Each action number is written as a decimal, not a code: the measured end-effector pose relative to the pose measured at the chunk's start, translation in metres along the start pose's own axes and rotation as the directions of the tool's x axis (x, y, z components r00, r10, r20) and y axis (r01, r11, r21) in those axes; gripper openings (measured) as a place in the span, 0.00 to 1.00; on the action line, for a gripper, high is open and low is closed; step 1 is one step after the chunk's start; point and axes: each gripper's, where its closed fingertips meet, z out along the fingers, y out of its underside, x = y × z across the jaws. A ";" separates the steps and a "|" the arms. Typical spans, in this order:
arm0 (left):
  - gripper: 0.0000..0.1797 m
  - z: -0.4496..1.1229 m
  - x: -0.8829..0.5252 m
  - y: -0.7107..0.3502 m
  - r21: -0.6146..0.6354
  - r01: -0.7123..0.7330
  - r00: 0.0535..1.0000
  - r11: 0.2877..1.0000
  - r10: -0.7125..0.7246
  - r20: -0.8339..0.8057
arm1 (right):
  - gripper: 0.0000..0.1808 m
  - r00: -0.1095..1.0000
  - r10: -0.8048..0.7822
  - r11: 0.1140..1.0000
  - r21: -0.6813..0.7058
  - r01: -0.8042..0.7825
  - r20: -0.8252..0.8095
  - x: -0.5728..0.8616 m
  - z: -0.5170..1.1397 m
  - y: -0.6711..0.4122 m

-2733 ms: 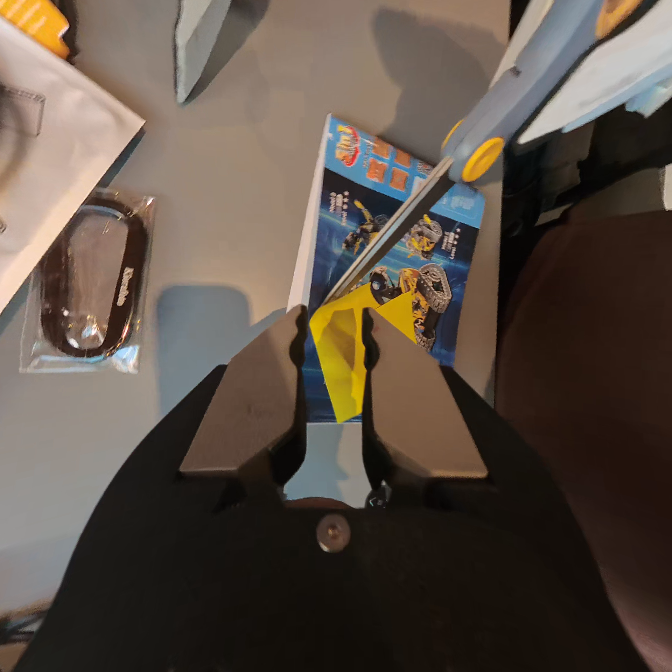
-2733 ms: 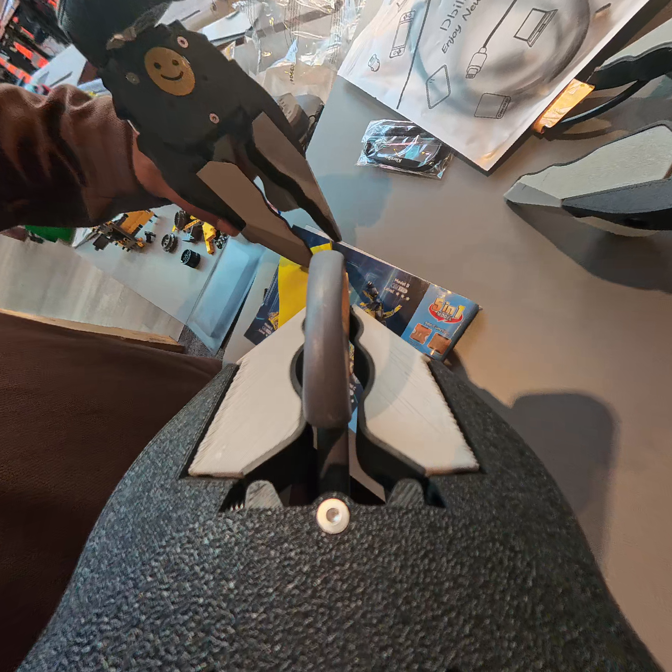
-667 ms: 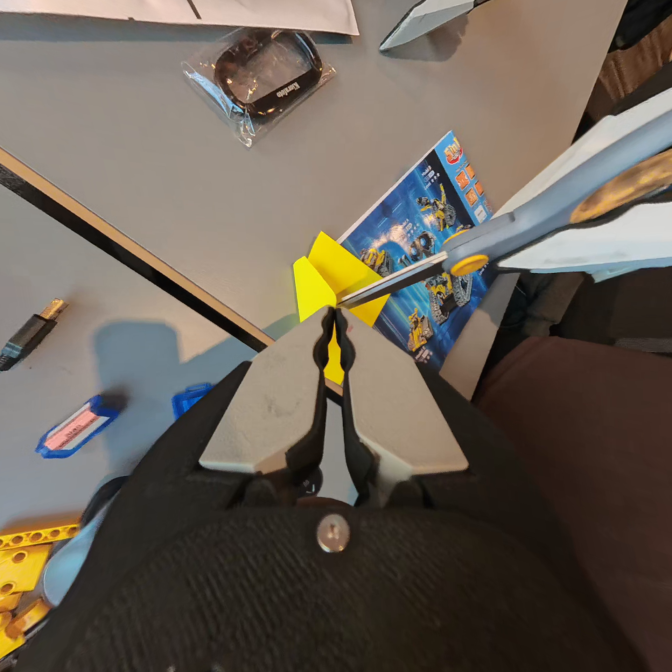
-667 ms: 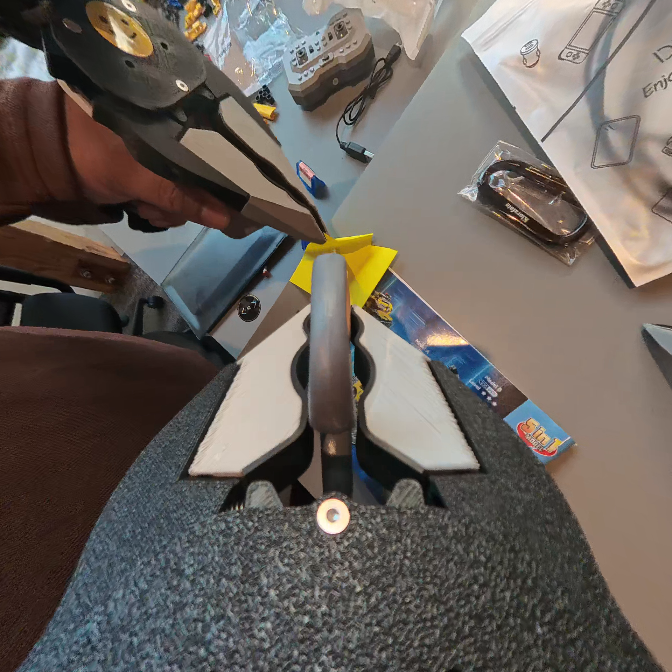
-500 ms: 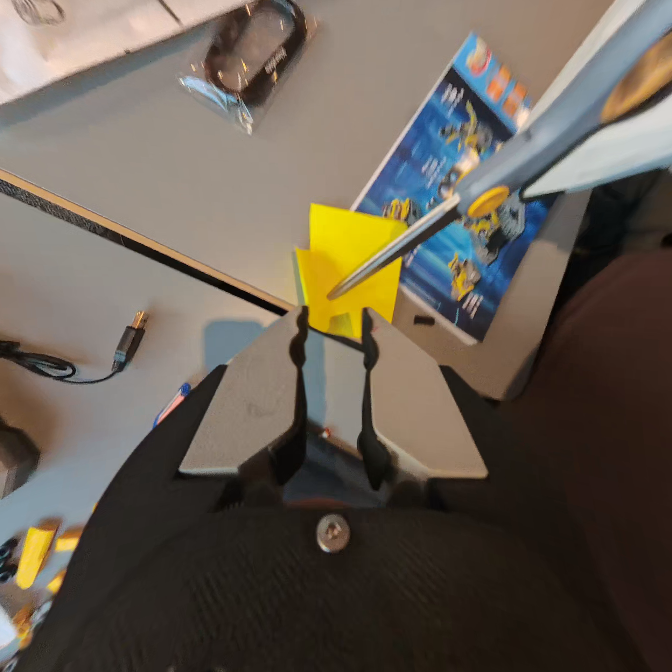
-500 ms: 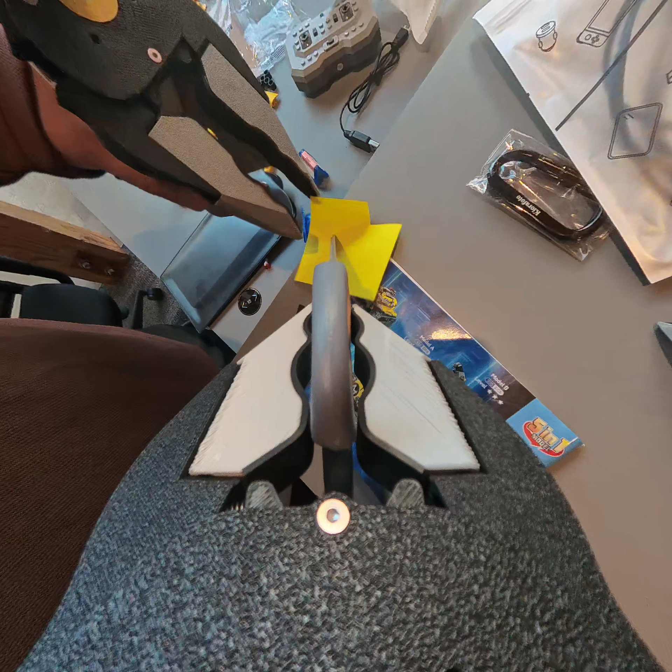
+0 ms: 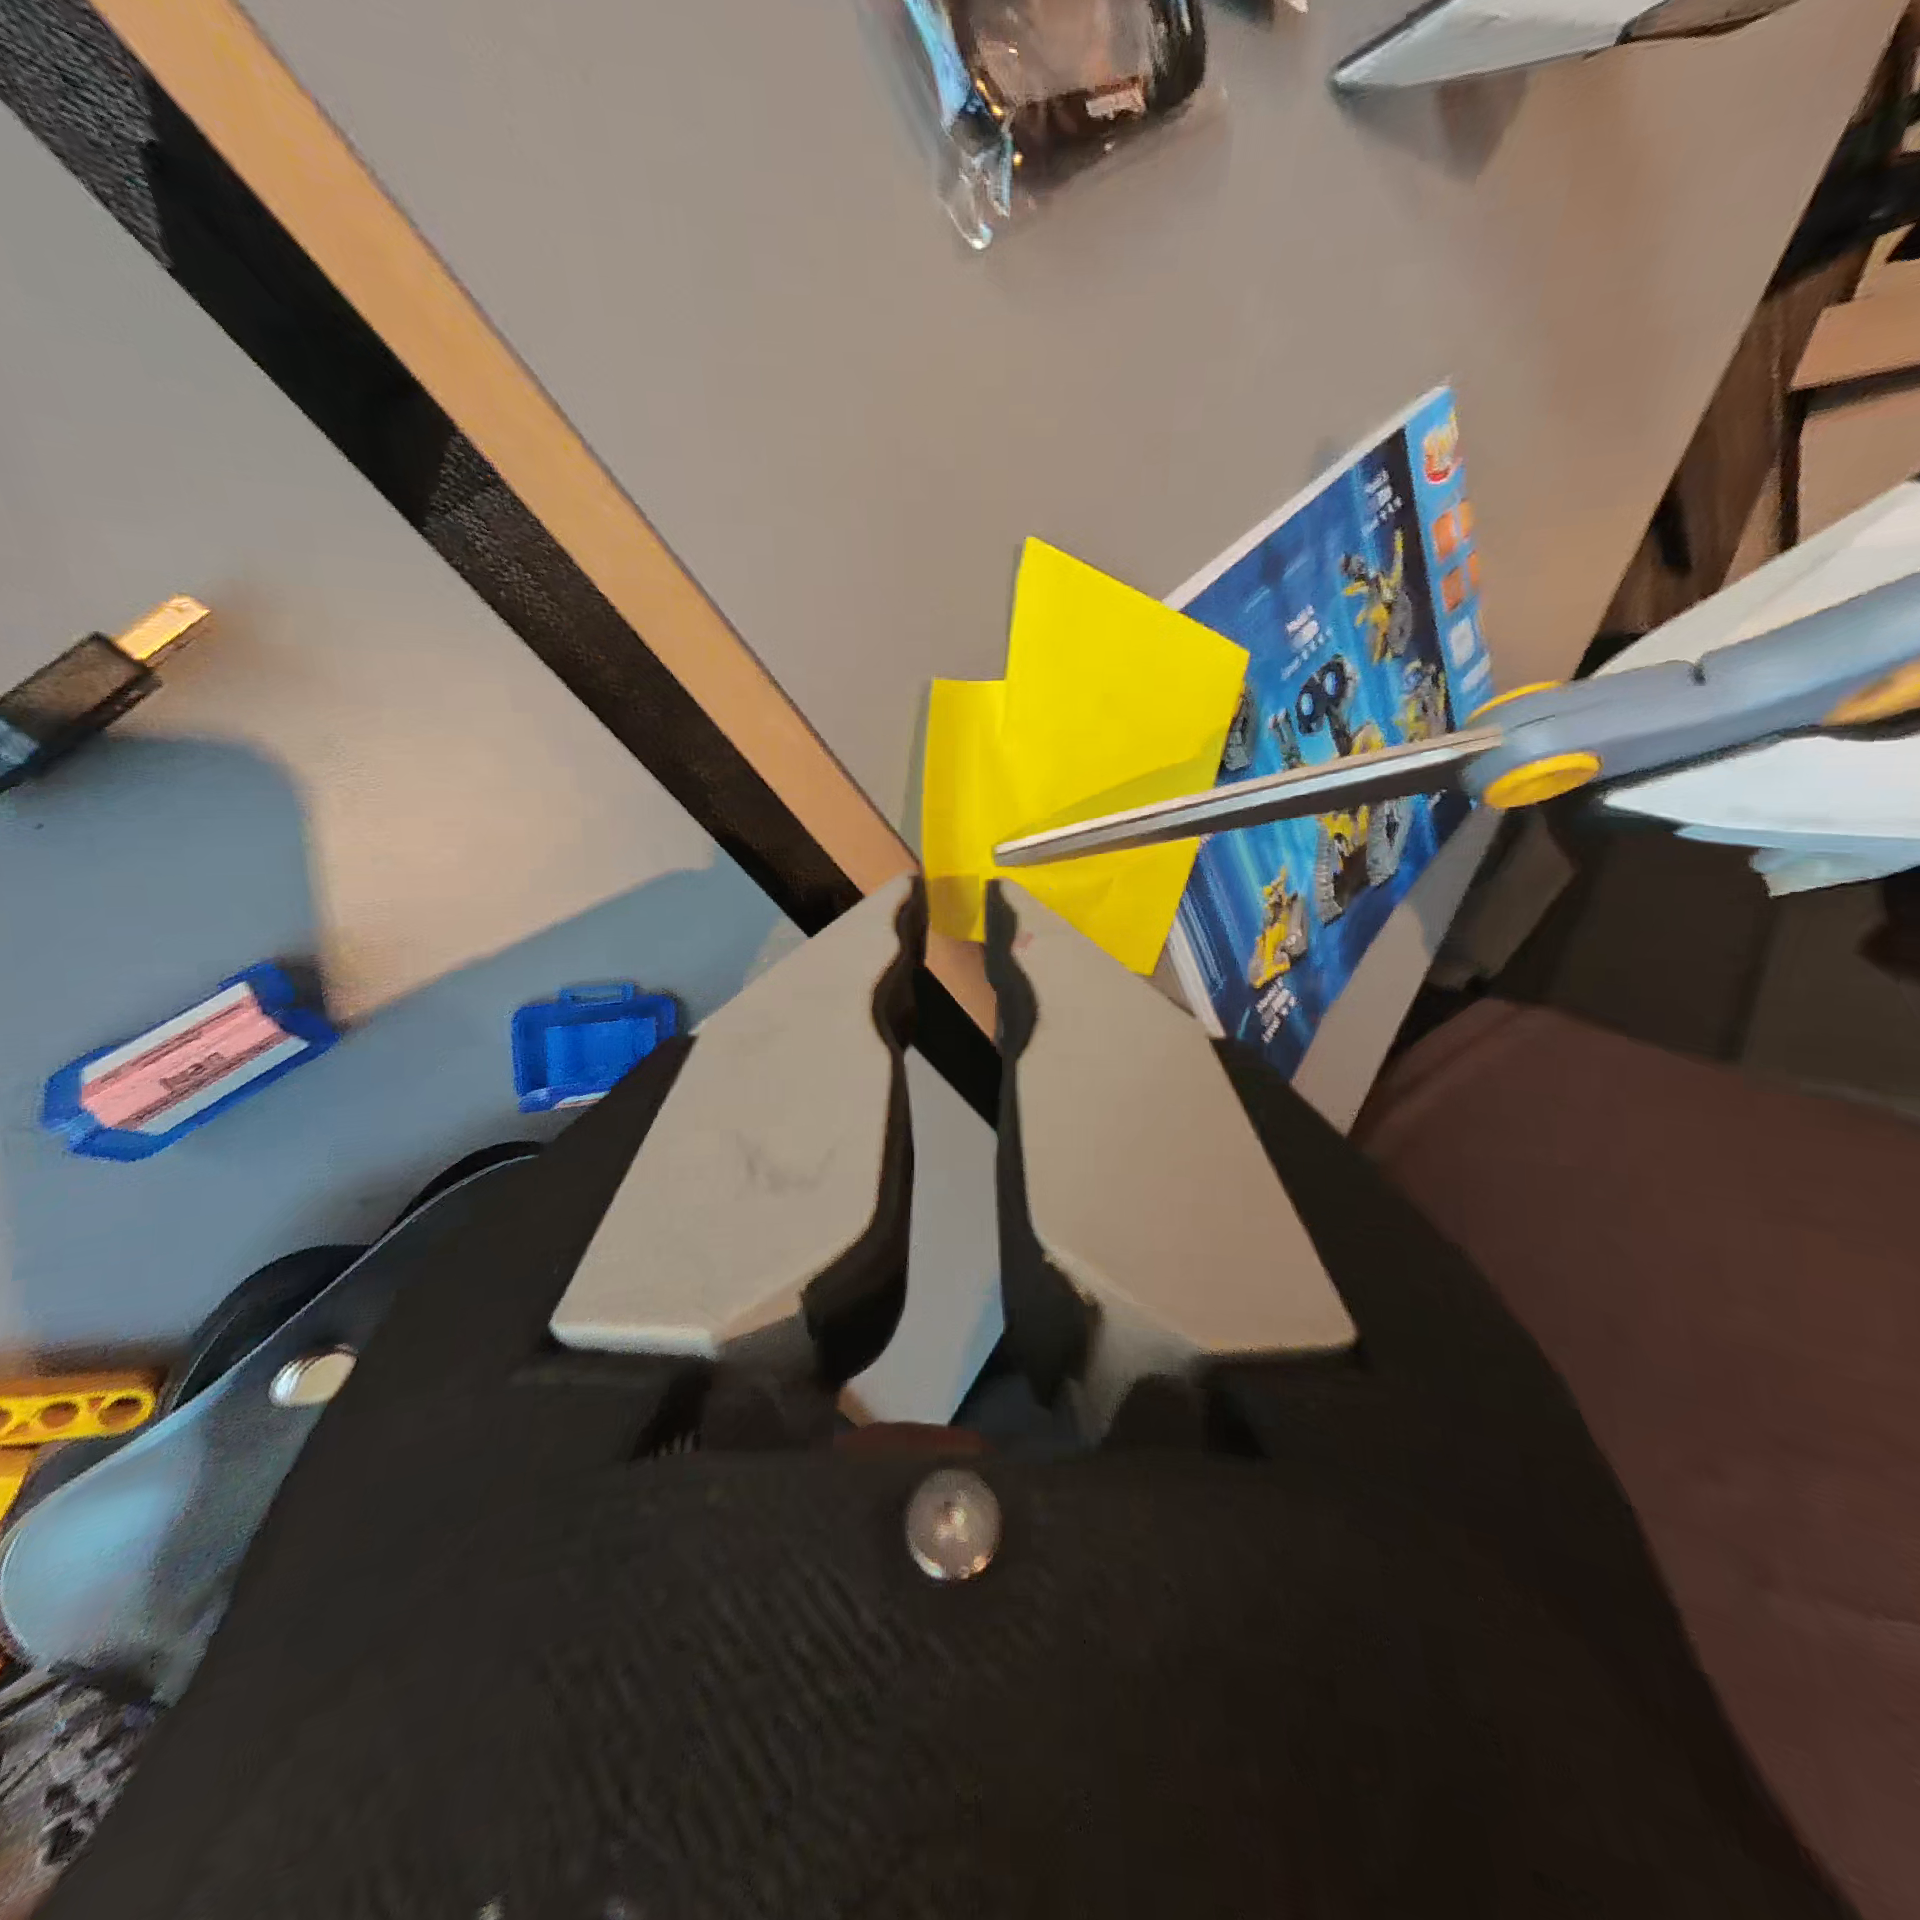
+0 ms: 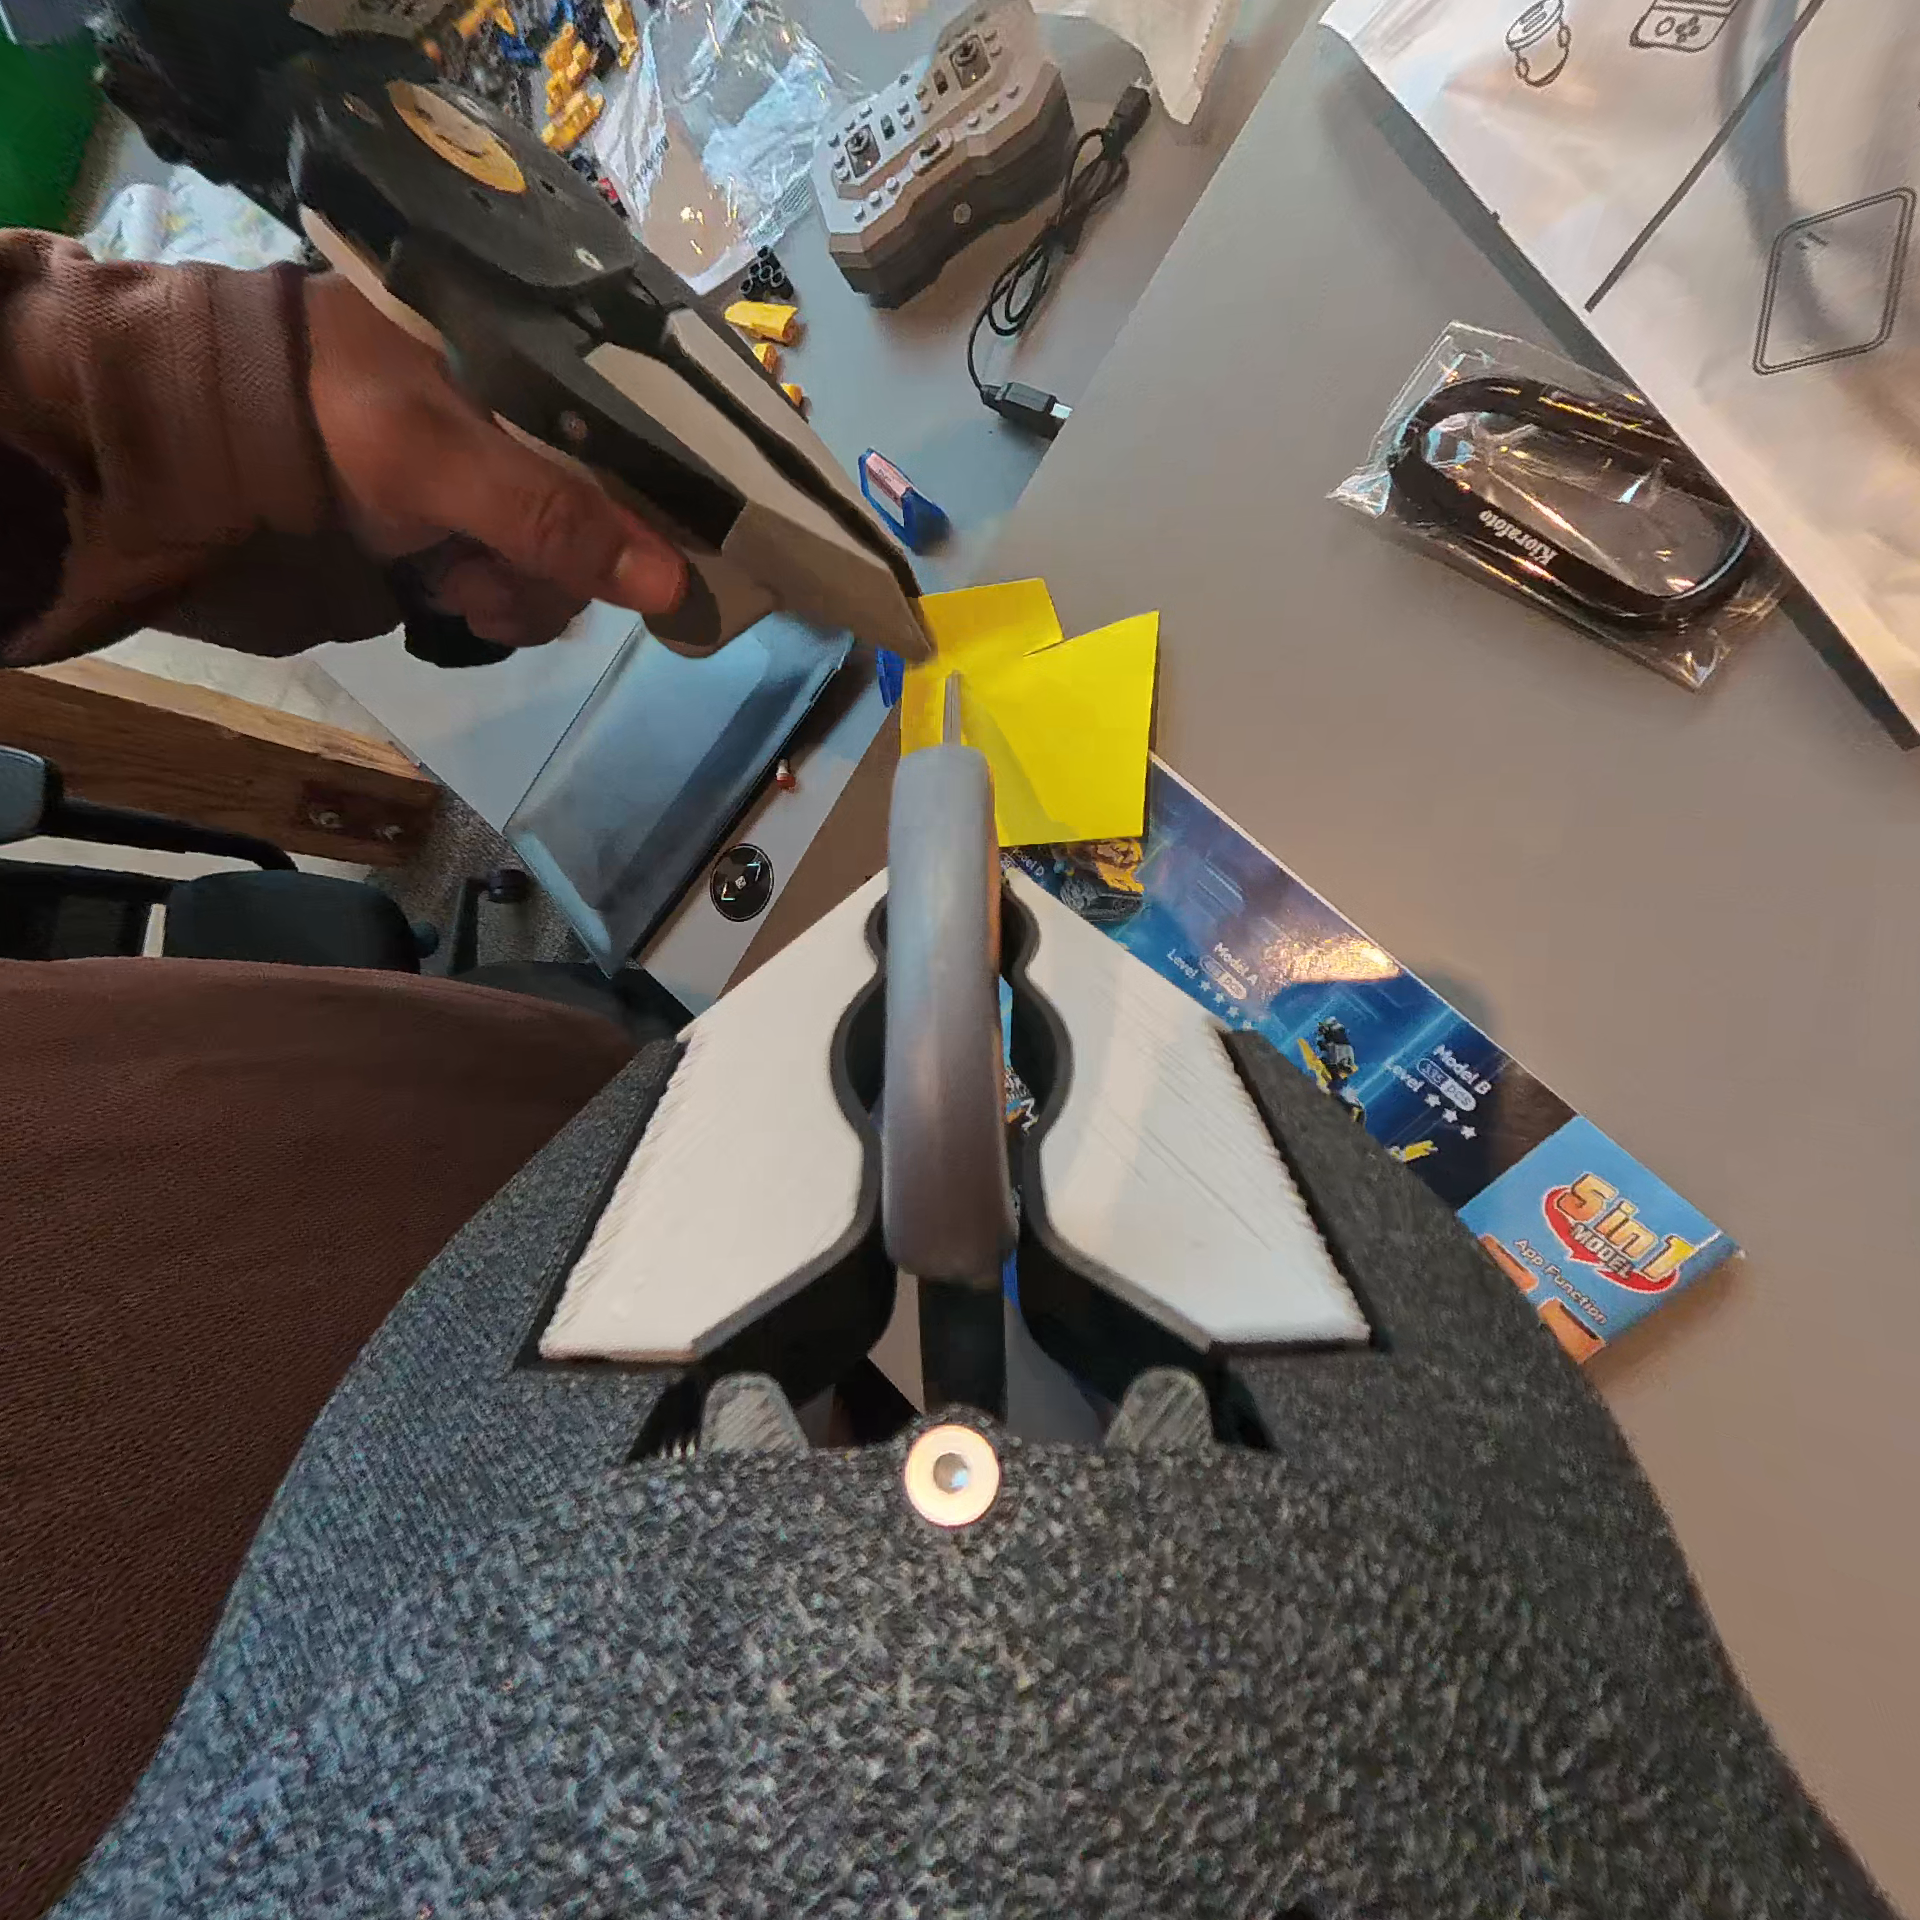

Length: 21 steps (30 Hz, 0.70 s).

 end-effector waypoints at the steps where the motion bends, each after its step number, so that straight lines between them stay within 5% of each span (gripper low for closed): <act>1: 0.00 -0.001 -0.001 0.000 0.002 -0.008 1.000 1.000 0.008 0.007 | 0.08 1.000 0.001 1.000 0.000 -0.001 -0.001 0.000 0.000 0.001; 12: 0.00 -0.010 0.005 0.000 -0.017 -0.086 0.994 0.996 0.087 0.071 | 0.08 1.000 -0.008 0.999 0.051 0.008 -0.002 -0.007 -0.017 -0.013; 21: 0.00 -0.009 0.015 0.006 -0.045 -0.120 0.989 0.992 0.123 0.078 | 0.08 0.996 -0.083 0.996 -0.045 0.082 -0.028 -0.010 0.007 -0.010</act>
